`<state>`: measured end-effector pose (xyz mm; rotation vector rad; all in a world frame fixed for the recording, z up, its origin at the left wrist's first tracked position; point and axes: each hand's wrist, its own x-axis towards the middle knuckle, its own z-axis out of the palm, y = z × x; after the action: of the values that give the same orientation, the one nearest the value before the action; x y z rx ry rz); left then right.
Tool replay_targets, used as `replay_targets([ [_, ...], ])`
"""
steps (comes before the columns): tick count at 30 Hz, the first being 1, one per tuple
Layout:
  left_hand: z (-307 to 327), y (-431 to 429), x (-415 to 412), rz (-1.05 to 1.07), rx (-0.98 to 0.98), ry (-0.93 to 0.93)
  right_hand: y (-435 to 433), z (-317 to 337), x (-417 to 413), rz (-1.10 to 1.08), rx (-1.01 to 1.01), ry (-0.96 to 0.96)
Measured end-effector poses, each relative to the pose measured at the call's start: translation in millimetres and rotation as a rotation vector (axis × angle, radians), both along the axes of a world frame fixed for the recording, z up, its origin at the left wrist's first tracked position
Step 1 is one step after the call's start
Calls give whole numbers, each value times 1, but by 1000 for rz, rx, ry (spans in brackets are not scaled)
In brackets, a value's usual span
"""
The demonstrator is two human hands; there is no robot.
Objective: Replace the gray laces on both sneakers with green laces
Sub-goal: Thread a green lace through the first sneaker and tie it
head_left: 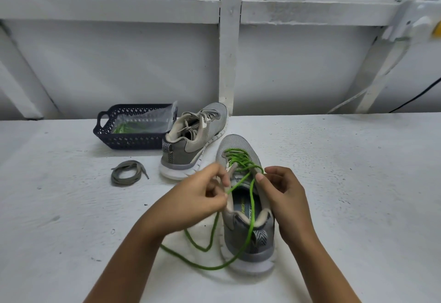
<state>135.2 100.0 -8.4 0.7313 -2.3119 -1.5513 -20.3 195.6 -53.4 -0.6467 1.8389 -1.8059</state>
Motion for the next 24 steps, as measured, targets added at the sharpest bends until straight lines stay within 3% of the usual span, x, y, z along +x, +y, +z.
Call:
replay_targets([
  [4,24,-7,0,59,284,254,2,7,-3,46,51,36],
  [7,49,-12,2,53,475,422,1,22,-3,8,115,248],
  [9,63,-16,0,62,584,473,1,40,-1,14,50,379],
  [11,72,-20,-6,54,663,471,2,60,4,207,-30,411],
  [14,80,-20,-20,37,694,456,-3,75,15,574,68,493],
  [16,81,-22,-28,38,686,452,-10,76,19,633,121,606],
  [18,78,-26,-34,72,643,457,-17,77,20,623,123,571],
  [22,55,-33,-39,260,629,514,-28,91,13,521,-5,244],
  [24,41,-30,-38,268,560,429,-37,100,5,452,-59,166],
])
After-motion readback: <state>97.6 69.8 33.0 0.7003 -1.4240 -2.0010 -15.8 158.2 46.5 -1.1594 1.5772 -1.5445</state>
